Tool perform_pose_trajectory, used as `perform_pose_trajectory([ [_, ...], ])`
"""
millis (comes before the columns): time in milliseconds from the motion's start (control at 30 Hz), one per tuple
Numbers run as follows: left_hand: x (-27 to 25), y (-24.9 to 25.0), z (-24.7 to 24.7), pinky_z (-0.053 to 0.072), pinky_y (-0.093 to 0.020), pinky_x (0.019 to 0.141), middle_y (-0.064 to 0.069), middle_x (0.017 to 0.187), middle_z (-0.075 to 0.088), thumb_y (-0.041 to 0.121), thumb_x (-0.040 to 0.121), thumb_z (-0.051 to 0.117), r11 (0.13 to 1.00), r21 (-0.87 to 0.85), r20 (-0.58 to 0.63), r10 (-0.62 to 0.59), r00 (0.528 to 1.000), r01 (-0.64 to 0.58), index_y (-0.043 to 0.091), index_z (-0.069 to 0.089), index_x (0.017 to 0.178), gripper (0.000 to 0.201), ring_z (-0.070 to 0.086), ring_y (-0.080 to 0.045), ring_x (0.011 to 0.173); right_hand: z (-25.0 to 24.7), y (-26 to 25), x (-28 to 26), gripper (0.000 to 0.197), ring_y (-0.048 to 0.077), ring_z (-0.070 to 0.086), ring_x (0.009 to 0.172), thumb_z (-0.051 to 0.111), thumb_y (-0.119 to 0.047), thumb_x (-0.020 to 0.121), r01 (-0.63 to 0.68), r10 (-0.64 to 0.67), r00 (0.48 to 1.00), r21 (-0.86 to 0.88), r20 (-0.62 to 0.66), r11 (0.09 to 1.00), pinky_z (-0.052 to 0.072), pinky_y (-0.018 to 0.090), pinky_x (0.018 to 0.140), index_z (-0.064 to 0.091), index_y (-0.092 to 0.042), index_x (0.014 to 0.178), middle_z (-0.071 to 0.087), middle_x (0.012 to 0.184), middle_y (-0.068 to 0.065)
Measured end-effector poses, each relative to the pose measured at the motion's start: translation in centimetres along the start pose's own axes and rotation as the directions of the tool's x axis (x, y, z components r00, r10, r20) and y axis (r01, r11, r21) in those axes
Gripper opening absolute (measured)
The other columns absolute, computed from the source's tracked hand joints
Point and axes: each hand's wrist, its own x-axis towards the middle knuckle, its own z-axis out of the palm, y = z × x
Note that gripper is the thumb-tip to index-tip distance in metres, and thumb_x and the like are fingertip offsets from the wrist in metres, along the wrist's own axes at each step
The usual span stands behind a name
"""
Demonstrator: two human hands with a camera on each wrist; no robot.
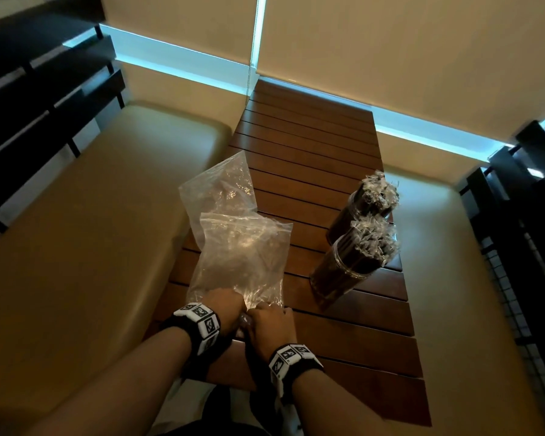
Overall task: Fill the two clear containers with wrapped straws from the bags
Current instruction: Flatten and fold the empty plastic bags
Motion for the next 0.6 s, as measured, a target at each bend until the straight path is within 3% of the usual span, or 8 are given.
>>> perform_pose_trajectory([
  [100,-0.7,-0.7,0.5,0.053,-0.034,0.077,-0.007,0.1,0.071,0.055,0.083,0.054,0.993,-0.114,-0.021,-0.012,1.0,0.009,0.02,0.07,0.095,0.041,0.068,-0.029,0.093,-0.6,0.4,0.5,0.024,0.033,0.062,0.099,0.047,-0.025,0.094,0.029,-0.049,0.991,0.155,0.127,0.987,0.043,0.033,0.075,0.068,-0.013,0.095,0.067,0.104,0.011],
  [167,-1.3,-1.4,1.1,0.053,-0.033,0.078,-0.002,0.102,0.07,0.061,0.077,0.055,0.979,-0.203,-0.071,0.003,0.997,-0.017,0.024,0.066,0.099,0.045,0.067,-0.026,0.093,-1.5,0.9,0.7,0.023,0.032,0.063,0.097,0.047,-0.02,0.093,-0.058,0.002,0.971,0.228,0.238,0.972,0.04,0.028,0.071,0.068,-0.01,0.093,0.069,0.103,0.014],
  [267,-2.2,-3.1,1.5,0.049,-0.032,0.082,-0.004,0.115,0.066,0.045,0.086,0.057,0.953,-0.298,-0.055,-0.071,0.996,0.051,0.025,0.051,0.12,0.04,0.063,-0.026,0.102,-2.0,1.0,1.4,0.026,0.028,0.06,0.082,0.046,-0.022,0.091,-0.194,0.109,0.939,0.24,0.325,0.951,0.045,0.029,0.069,0.063,-0.007,0.078,0.064,0.087,0.011],
  [333,-2.6,-4.1,1.6,0.049,-0.035,0.085,-0.009,0.119,0.064,0.035,0.091,0.052,0.944,-0.307,-0.03,-0.135,0.99,0.119,0.023,0.046,0.123,0.035,0.062,-0.03,0.105,-1.7,0.6,1.8,0.025,0.024,0.054,0.069,0.048,-0.022,0.085,-0.262,0.174,0.925,0.238,0.337,0.935,0.049,0.032,0.067,0.054,-0.008,0.065,0.057,0.073,0.007],
  [400,-2.8,-4.7,1.5,0.05,-0.037,0.085,-0.012,0.118,0.063,0.029,0.092,0.048,0.94,-0.295,-0.007,-0.183,0.983,0.173,0.021,0.046,0.121,0.03,0.062,-0.032,0.104,-1.1,0.2,1.7,0.018,0.023,0.057,0.069,0.051,-0.023,0.081,-0.332,0.258,0.918,0.231,0.3,0.915,0.052,0.032,0.068,0.057,-0.011,0.069,0.062,0.08,0.007],
  [500,-3.1,-4.7,1.6,0.051,-0.039,0.083,-0.012,0.117,0.061,0.023,0.093,0.045,0.923,-0.293,-0.02,-0.268,0.963,0.25,0.019,0.046,0.12,0.027,0.063,-0.032,0.101,0.1,-0.1,1.0,0.034,0.028,0.054,0.114,0.06,-0.031,0.085,-0.353,0.346,0.934,0.093,0.087,0.931,0.046,0.042,0.092,0.058,-0.017,0.116,0.056,0.126,0.008],
  [533,-3.2,-4.5,1.7,0.05,-0.04,0.079,-0.011,0.12,0.058,0.021,0.093,0.046,0.927,-0.26,-0.048,-0.291,0.956,0.269,0.018,0.044,0.12,0.028,0.062,-0.032,0.1,0.4,0.0,0.8,0.046,0.03,0.048,0.12,0.066,-0.035,0.082,-0.339,0.34,0.94,0.043,-0.024,0.94,0.042,0.045,0.094,0.052,-0.02,0.123,0.05,0.131,0.007],
  [600,-3.3,-3.9,1.8,0.045,-0.039,0.07,-0.009,0.123,0.047,0.016,0.093,0.047,0.943,-0.167,-0.148,-0.312,0.939,0.287,0.016,0.043,0.12,0.027,0.06,-0.031,0.1,-0.4,-0.2,0.7,0.056,0.03,0.053,0.107,0.081,-0.037,0.065,-0.257,0.25,0.957,-0.028,-0.147,0.966,0.045,0.043,0.085,0.055,-0.021,0.112,0.055,0.118,0.009],
])
